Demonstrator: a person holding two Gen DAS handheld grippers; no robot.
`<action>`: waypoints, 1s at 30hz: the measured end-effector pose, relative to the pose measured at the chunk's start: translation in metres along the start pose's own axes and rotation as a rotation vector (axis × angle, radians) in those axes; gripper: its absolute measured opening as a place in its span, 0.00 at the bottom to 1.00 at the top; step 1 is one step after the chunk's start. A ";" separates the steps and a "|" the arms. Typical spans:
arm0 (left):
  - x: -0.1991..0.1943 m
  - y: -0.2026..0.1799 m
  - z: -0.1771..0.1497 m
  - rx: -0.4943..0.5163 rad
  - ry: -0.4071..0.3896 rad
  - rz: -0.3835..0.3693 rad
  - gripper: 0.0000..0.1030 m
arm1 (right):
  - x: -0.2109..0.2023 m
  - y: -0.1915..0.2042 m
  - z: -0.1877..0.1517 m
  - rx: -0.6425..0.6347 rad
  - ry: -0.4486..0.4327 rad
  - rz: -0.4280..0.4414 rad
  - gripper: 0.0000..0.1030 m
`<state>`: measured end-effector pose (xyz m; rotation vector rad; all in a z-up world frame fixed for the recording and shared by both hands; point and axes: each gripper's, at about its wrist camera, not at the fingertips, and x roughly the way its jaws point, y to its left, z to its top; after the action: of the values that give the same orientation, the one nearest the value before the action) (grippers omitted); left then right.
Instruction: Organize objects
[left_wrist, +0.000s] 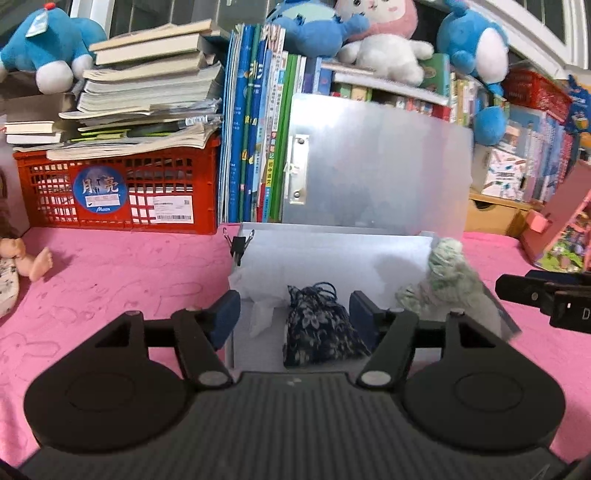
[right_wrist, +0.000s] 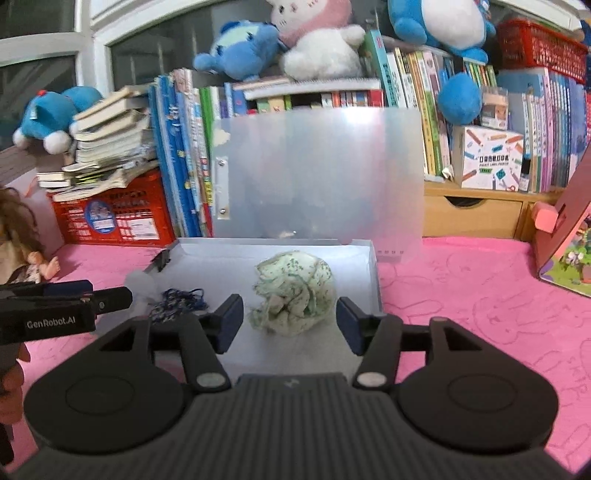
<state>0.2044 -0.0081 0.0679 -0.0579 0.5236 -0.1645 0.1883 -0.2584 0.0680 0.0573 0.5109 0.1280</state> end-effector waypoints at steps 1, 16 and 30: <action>-0.008 0.001 -0.003 0.003 -0.003 -0.008 0.69 | -0.008 0.001 -0.003 -0.011 -0.007 0.006 0.69; -0.116 0.000 -0.060 0.038 -0.037 -0.132 0.73 | -0.090 0.007 -0.065 -0.129 -0.014 0.082 0.73; -0.173 0.002 -0.075 0.122 -0.064 -0.230 0.74 | -0.134 -0.008 -0.089 -0.147 0.035 0.101 0.75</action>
<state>0.0194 0.0222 0.0881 -0.0039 0.4415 -0.4180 0.0299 -0.2826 0.0543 -0.0634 0.5327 0.2659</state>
